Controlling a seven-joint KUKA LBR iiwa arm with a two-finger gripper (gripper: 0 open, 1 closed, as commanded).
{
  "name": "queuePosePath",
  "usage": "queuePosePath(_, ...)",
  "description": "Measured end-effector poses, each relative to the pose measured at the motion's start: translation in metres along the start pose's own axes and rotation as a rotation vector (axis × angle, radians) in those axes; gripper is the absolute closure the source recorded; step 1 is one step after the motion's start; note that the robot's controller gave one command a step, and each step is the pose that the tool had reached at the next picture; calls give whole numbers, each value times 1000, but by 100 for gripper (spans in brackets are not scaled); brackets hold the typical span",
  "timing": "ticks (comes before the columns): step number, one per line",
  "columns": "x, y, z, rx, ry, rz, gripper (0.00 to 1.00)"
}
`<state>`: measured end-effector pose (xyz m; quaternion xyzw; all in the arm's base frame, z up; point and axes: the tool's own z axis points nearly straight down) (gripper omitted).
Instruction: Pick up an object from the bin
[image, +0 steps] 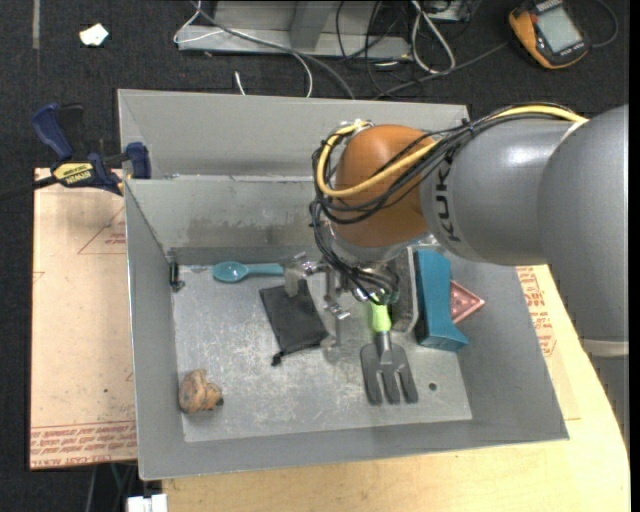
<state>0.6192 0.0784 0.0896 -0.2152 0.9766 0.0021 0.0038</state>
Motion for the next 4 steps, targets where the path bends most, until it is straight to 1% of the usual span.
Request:
queuePosePath(1, 0, -11, 17, -3, 5, -43, 100)
queuePosePath(2, 0, -11, 16, -3, 4, -43, 100)
queuePosePath(4, 1, -9, -95, -7, 9, -41, 100)
